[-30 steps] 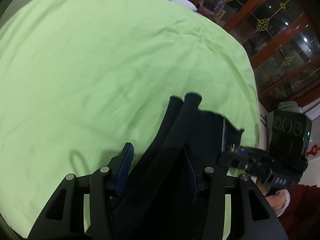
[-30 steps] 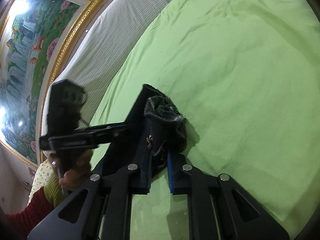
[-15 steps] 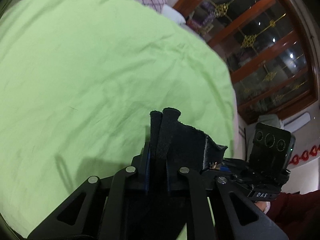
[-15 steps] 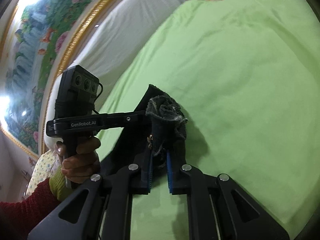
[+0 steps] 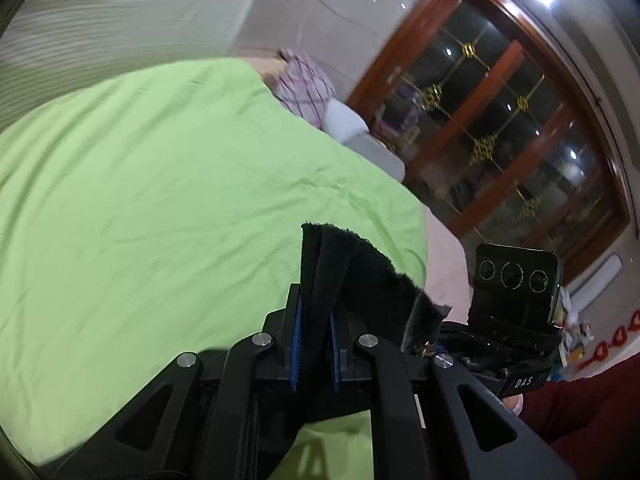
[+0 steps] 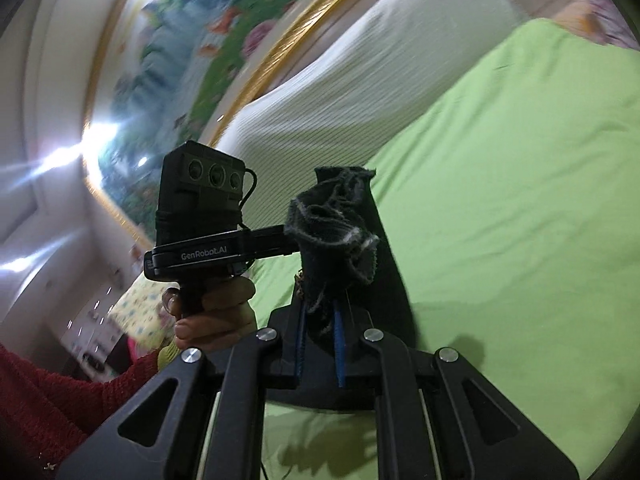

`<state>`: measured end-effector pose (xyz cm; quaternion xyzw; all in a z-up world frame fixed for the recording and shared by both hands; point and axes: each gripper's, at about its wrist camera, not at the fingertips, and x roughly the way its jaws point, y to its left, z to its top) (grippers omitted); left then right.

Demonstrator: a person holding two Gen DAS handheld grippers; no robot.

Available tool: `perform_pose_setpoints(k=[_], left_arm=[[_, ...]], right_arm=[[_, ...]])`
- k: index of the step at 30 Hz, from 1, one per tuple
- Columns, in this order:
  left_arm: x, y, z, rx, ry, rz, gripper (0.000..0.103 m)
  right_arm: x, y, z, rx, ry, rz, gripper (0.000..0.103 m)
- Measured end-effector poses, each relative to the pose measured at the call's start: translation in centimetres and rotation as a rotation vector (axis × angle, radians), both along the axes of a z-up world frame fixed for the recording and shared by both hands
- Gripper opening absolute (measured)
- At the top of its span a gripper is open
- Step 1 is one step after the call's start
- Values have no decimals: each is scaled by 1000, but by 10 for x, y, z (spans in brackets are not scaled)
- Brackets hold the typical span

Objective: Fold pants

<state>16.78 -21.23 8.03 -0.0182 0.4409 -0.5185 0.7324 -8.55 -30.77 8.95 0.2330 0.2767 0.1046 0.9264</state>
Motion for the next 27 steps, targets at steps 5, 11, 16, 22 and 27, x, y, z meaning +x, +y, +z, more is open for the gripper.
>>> perform_pose_setpoints(k=[5, 11, 16, 22, 27], left_arm=[[-9, 47, -4, -29, 6, 83, 10], [-11, 95, -39, -72, 82, 206, 10], [-18, 126, -66, -79, 143, 285, 10], [-18, 150, -93, -77, 209, 367, 10], [-17, 161, -104, -80, 242, 416, 9]], right_arm=[[25, 32, -16, -27, 47, 86, 13], [46, 53, -49, -42, 128, 149, 13], [57, 66, -78, -68, 201, 188, 13], [72, 75, -100, -109, 273, 197, 15], [76, 82, -105, -152, 306, 196, 16]])
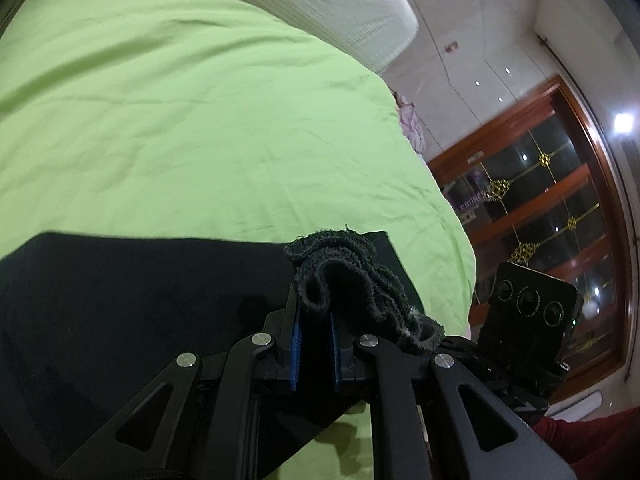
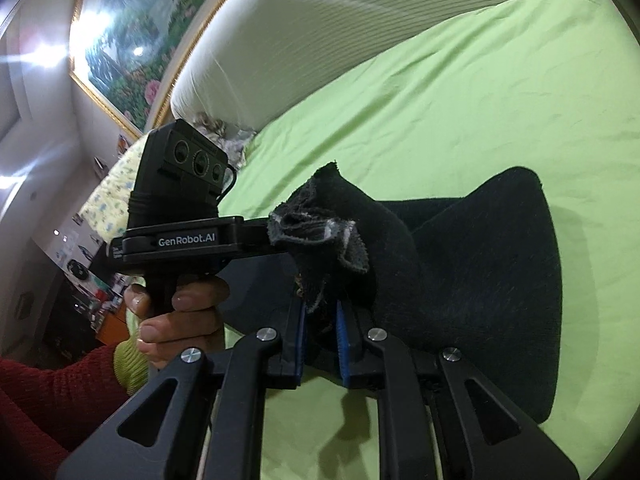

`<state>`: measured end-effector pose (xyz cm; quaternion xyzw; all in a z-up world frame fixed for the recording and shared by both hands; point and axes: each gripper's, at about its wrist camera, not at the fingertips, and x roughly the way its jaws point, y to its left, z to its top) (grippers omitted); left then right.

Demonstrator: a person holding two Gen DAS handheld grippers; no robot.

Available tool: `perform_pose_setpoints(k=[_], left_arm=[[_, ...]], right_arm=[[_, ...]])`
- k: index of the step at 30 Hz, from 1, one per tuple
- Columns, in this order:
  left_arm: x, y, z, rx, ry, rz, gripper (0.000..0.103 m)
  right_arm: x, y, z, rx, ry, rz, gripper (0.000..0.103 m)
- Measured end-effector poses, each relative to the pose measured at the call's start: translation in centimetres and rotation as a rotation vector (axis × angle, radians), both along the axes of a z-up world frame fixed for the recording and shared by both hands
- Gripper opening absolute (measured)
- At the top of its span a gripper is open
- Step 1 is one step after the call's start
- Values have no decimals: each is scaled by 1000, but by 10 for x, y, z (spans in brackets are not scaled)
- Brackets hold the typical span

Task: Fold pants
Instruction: 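Lower the held ends onto the pants and open the left tool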

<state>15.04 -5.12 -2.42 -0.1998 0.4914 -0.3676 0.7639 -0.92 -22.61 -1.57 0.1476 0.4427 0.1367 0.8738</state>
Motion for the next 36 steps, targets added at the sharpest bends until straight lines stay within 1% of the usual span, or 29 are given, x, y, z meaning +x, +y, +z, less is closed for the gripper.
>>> perform_pose_setpoints(k=[1, 6, 10, 11, 12, 13, 15, 18, 19, 20, 23, 26, 33, 34, 35, 36], left_arm=[[0, 1, -2, 0, 5, 7, 7], [-7, 9, -10, 29, 21, 48, 8], [-16, 26, -21, 17, 57, 105, 10], [-19, 30, -21, 18, 60, 122, 10], [-23, 34, -20, 24, 59, 145, 10], [-27, 38, -19, 33, 57, 169, 11], [-31, 44, -18, 34, 59, 208, 11], [-44, 54, -13, 42, 53, 259, 15], [-50, 58, -10, 56, 46, 282, 20], [-55, 62, -10, 65, 43, 300, 28], [-70, 74, -6, 78, 30, 369, 44], [-86, 93, -7, 52, 33, 429, 48], [-124, 130, -4, 63, 37, 597, 51], [-132, 136, -3, 67, 36, 632, 55], [-137, 140, -3, 76, 36, 659, 62], [-145, 146, -3, 90, 34, 699, 64]], right_arm=[[0, 2, -1, -7, 5, 3, 16], [11, 14, -7, -24, 34, 1, 17], [13, 18, -8, -37, 51, 3, 19], [13, 20, -9, -37, 55, 7, 22], [13, 21, -10, -33, 57, 12, 28], [15, 22, -10, -25, 61, 21, 31], [16, 29, -12, -31, 63, 37, 42], [16, 39, -13, -34, 70, 63, 47], [16, 41, -13, -29, 75, 71, 47], [17, 45, -14, -21, 81, 83, 47], [16, 54, -12, -13, 77, 119, 47], [15, 61, -8, -23, 58, 155, 47], [22, 64, 0, -41, 38, 164, 50], [21, 60, 0, -41, 37, 163, 51], [22, 59, 0, -37, 37, 162, 52], [25, 60, 1, -34, 38, 162, 52]])
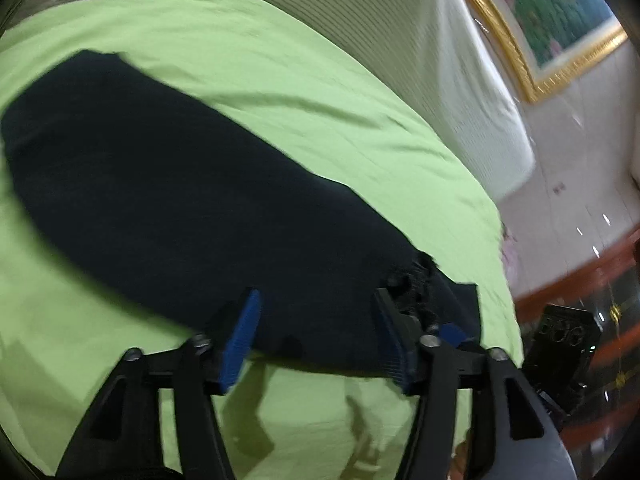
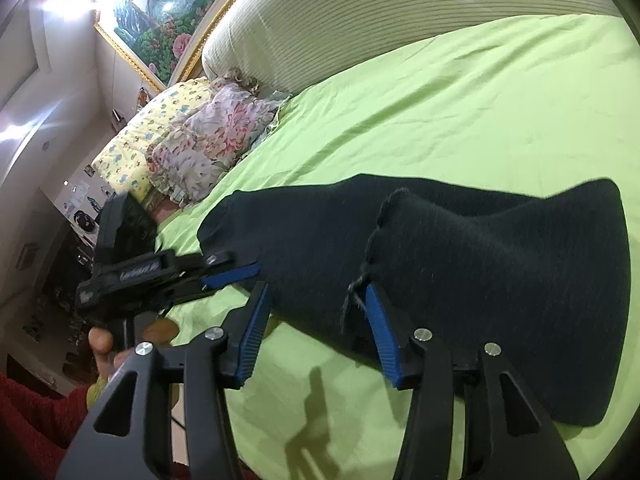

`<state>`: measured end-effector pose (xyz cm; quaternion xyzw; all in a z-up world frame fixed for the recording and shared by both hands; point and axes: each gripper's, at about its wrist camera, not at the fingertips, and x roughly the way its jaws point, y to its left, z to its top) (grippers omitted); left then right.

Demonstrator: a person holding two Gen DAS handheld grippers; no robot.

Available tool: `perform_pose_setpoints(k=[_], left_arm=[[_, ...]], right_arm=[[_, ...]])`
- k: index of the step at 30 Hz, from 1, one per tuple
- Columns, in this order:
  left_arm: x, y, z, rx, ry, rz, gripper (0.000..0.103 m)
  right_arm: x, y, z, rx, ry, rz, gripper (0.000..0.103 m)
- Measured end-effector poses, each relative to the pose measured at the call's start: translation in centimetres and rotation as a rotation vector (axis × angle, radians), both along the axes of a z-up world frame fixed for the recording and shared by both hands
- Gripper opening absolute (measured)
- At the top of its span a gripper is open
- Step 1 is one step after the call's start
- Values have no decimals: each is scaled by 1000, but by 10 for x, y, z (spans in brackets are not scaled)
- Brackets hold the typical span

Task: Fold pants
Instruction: 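Lower the held ends onto the pants and open the left tool, then grasp the folded pants end with the left tool while the right tool grasps beside it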

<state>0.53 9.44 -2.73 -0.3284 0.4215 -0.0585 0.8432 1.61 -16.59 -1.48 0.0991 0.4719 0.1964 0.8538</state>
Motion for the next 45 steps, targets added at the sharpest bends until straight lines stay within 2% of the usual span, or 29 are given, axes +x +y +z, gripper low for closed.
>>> perform_pose_setpoints(k=[6, 12, 16, 28, 36, 45], left_arm=[[-36, 29, -4, 61, 22, 129, 67], [-55, 71, -11, 20, 58, 271, 68], [-57, 93, -16, 9, 73, 327, 69], [-34, 136, -31, -41, 100, 420, 69], [-24, 157, -43, -113, 55, 472, 69], [-15, 154, -42, -59, 35, 493, 64]], right_arm=[[16, 17, 0, 0, 1, 44, 56], [40, 44, -8, 2, 20, 115, 57], [56, 62, -13, 12, 36, 149, 57], [109, 116, -35, -35, 85, 253, 57], [169, 163, -61, -61, 152, 416, 57], [225, 226, -97, -221, 227, 636, 57]])
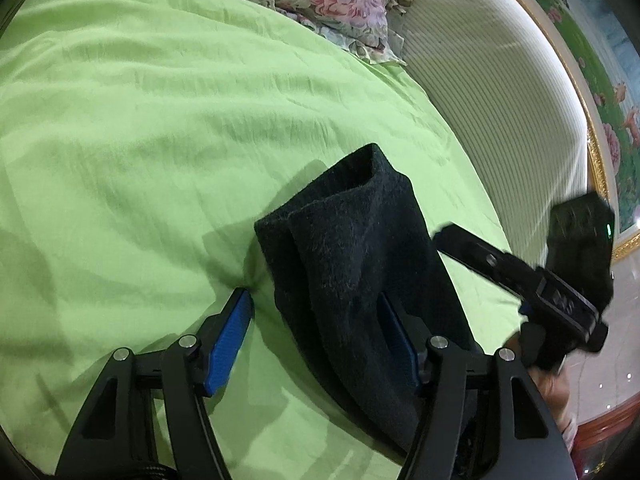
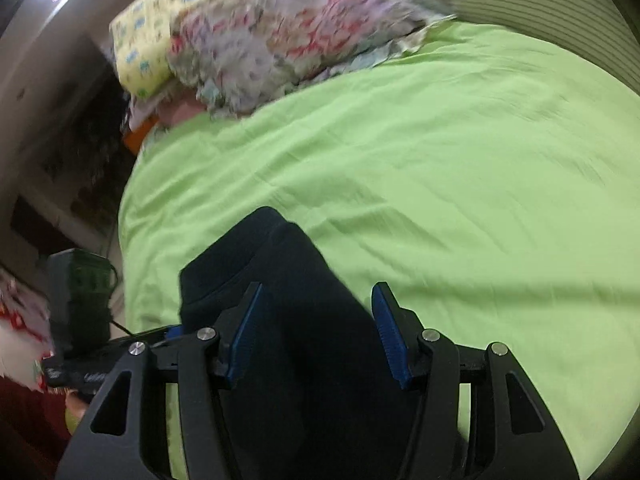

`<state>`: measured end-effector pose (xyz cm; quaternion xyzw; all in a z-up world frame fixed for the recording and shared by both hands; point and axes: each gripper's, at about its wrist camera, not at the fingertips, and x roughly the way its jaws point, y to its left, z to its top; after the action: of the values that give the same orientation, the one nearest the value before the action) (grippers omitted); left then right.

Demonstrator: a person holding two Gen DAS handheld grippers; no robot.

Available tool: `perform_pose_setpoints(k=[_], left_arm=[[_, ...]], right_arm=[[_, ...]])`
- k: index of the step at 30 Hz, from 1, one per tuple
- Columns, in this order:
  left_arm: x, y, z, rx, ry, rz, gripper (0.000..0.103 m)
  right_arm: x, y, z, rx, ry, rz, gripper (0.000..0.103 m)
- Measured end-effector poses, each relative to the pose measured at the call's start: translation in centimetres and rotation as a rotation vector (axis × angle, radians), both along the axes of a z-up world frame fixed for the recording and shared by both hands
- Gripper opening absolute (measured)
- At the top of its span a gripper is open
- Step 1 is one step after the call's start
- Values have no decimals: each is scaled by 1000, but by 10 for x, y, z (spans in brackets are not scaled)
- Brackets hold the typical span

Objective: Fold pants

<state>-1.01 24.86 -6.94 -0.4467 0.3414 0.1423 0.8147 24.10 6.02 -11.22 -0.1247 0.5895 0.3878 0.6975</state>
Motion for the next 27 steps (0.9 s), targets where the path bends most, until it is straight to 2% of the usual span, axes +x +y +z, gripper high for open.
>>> perform_pose_setpoints(k=[4, 7, 11, 15, 21, 23, 27], left_arm=[[1, 0, 0, 10, -5, 6, 63], [1, 1, -2, 16, -11, 14, 60], [1, 3, -3, 16, -9, 22, 54], [4, 1, -3, 53, 1, 25, 46], [4, -1, 1, 42, -11, -2, 32], [3, -3, 8, 39, -27, -16, 23], [2, -15, 35, 74, -73, -59, 20]], right_arm=[[5, 23, -13, -62, -19, 81, 54], [4, 35, -22, -73, 8, 128, 39], [-1, 41, -24, -90, 2, 164, 33], [-3, 32, -9, -45, 5, 150, 22], [-16, 26, 16, 8, -13, 136, 20], [-19, 22, 25, 20, -28, 125, 19], [-23, 4, 50, 85, -47, 76, 19]])
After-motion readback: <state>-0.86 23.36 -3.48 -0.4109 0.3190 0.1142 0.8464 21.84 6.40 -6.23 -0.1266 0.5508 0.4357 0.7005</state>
